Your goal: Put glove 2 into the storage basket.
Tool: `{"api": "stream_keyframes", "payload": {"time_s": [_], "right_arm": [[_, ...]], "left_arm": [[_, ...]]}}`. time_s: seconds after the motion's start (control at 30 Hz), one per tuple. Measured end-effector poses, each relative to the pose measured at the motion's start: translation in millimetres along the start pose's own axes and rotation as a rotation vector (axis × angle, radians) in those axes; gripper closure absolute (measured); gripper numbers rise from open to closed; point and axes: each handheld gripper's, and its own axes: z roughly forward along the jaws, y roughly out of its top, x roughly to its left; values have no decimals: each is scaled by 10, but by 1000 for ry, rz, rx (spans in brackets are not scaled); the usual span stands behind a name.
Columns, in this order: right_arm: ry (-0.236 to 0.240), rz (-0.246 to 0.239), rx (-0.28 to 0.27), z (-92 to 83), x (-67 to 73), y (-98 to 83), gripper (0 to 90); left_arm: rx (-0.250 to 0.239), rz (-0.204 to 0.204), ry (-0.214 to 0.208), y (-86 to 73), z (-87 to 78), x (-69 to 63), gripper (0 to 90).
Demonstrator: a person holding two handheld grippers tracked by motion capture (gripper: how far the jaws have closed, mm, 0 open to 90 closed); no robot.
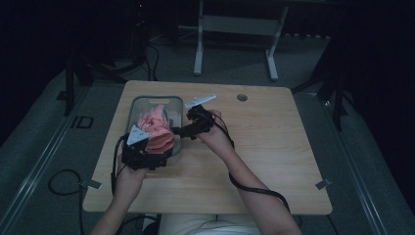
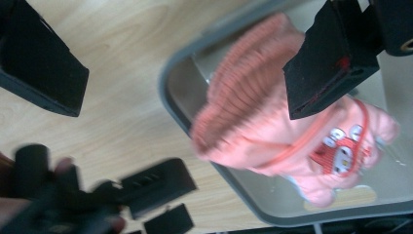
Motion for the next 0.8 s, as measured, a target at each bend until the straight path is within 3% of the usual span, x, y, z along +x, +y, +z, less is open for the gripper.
{"api": "stream_keyframes", "payload": {"time_s": [0.27, 0.3, 0.33, 0.47, 0.5, 0.6, 0.73, 0.8], "right_arm": [[-37, -9, -15, -21, -39, -121, 136], [-68, -16, -6, -15, -45, -165, 135], [-68, -16, -6, -15, -45, -165, 135], [-100, 5, -3, 10, -109, -288, 121], [-135, -1, -7, 22, -140, -337, 112], [-176, 0, -10, 47, -211, -413, 107], [-192, 20, -13, 60, -267, -475, 106], [-226, 51, -20, 97, -327, -585, 107]], "left_arm": [[-25, 8, -32, -195, -68, -224, 20], [-32, 8, -36, -260, -73, -263, 20], [-32, 8, -36, -260, -73, -263, 20], [-48, 15, 1, -420, -48, -298, 20], [-28, 14, 12, -498, -9, -302, 20], [-8, 10, 13, -604, 43, -319, 20], [-5, 14, 14, -655, 70, -341, 20], [9, 19, 20, -734, 134, -380, 20]]}}
